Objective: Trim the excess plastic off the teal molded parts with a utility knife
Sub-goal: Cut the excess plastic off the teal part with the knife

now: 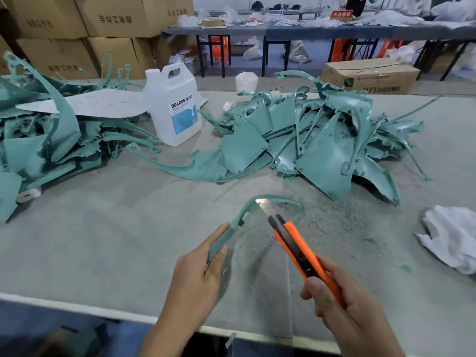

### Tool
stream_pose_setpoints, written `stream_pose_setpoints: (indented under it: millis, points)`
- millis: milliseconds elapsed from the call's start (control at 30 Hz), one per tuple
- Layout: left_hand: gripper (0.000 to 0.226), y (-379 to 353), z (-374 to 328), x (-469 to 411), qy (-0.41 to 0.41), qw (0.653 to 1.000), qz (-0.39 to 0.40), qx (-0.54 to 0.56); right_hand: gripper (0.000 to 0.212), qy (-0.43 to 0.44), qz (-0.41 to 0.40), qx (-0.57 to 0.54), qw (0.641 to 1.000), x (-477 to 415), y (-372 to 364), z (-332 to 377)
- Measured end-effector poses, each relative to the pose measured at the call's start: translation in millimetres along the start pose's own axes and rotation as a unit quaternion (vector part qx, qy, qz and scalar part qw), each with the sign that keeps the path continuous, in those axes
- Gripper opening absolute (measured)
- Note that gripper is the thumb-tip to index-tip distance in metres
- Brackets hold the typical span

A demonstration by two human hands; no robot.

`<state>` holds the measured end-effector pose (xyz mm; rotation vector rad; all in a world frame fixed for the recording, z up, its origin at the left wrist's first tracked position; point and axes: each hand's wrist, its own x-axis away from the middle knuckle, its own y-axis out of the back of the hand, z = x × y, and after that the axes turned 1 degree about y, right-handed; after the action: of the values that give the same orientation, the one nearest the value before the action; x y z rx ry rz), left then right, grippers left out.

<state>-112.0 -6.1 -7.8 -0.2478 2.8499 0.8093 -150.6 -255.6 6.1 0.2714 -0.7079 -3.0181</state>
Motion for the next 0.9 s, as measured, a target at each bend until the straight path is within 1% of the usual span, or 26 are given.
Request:
stream_pose_setpoints:
  millis: [33,133,367,467,600,667,700,800,900]
  points:
    - [0.043,1.0,-0.3,0.0,-0.003,1.0,-0.004,-0.002,0.03,0.006,0.02,0.01,1.0,-0.1,0.4,4.0]
    - [0.045,4.1,-0.5,0.1,-0.004,1.0,0.001,-0.02,0.038,0.014,0.057,0.028,0.998,0.1,2.9,13.6]
    - [0.047,13.9,-8.8,2.8,-0.008,0.998,0.01,-0.069,0.048,0.01,0.056,0.014,0.998,-4.9,8.7,25.6]
    - [0.05,20.7,-13.2,3.3,-0.008,0.996,0.01,-0.088,0.043,0.018,0.052,0.01,0.998,-6.9,11.6,30.5]
    - [0.051,29.2,-19.6,4.2,-0.021,0.994,0.003,-0.106,0.043,0.03,0.057,0.008,0.998,-8.0,14.9,37.7]
    - [0.05,31.9,-23.5,6.2,-0.024,0.995,0.005,-0.095,0.034,0.035,0.057,0.008,0.998,-9.0,15.6,42.0]
    - [0.049,33.1,-25.2,7.2,-0.026,0.996,0.004,-0.089,0.03,0.041,0.057,0.015,0.997,-9.7,16.2,44.0]
    - [0.048,38.4,-27.9,10.2,-0.041,0.995,-0.014,-0.089,0.028,0.07,0.053,0.054,0.995,-11.8,18.1,51.2]
    - [0.058,41.2,-32.5,12.4,-0.076,0.992,-0.014,-0.104,0.028,0.086,0.02,0.088,0.992,-18.5,19.2,55.0]
